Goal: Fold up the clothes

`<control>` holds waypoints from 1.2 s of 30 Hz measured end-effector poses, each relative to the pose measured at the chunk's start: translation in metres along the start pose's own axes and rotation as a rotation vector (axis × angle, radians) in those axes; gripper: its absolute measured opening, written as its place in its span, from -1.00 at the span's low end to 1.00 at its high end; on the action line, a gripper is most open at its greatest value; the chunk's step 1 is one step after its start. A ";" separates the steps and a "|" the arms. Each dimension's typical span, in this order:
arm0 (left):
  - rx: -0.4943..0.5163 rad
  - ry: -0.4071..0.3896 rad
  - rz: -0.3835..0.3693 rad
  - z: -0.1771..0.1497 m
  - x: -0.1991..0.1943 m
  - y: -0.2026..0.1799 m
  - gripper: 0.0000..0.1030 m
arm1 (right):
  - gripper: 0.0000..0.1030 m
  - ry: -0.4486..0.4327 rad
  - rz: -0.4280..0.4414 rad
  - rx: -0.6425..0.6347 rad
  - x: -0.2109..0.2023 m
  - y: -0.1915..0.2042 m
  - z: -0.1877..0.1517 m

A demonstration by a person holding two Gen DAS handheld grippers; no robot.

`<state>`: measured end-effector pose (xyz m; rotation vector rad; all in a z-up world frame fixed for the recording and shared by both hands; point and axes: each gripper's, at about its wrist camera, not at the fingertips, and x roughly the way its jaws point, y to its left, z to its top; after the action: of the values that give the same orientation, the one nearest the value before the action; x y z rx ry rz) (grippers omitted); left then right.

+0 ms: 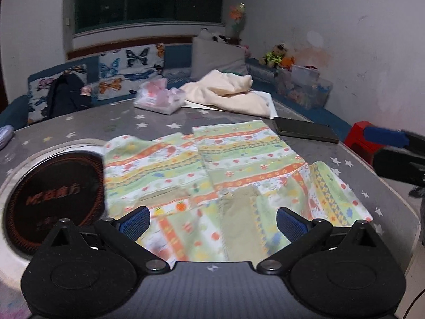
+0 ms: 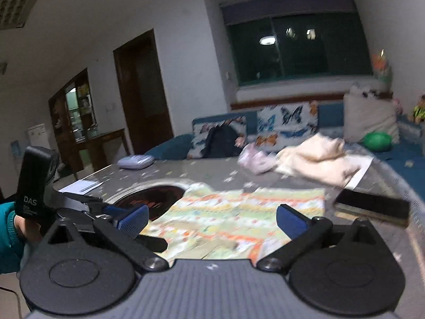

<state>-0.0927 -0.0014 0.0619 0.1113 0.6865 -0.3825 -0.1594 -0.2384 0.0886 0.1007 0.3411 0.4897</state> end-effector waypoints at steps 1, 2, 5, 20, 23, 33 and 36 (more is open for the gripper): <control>0.011 0.009 0.001 0.002 0.006 -0.003 0.99 | 1.00 0.016 0.003 -0.009 0.001 -0.004 0.001; 0.021 0.018 0.002 0.004 0.012 -0.006 0.98 | 1.00 0.044 0.011 -0.017 0.004 -0.009 0.002; 0.048 0.050 -0.005 0.009 0.032 -0.015 0.95 | 1.00 0.129 0.009 -0.027 0.016 -0.025 0.001; 0.067 0.031 -0.007 0.005 0.051 -0.021 -0.75 | 1.00 0.362 -0.123 -0.085 0.079 -0.060 -0.037; 0.036 0.021 0.029 0.004 0.047 -0.013 -0.86 | 1.00 0.413 -0.176 -0.104 0.089 -0.063 -0.044; 0.049 0.039 0.049 0.005 0.044 -0.003 -0.66 | 1.00 0.406 -0.141 -0.172 0.101 -0.048 -0.045; 0.086 0.029 0.040 0.003 0.031 -0.001 -0.23 | 1.00 0.405 -0.155 -0.204 0.099 -0.043 -0.042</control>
<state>-0.0694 -0.0122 0.0450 0.2119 0.6954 -0.3731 -0.0726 -0.2281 0.0119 -0.2250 0.6870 0.3862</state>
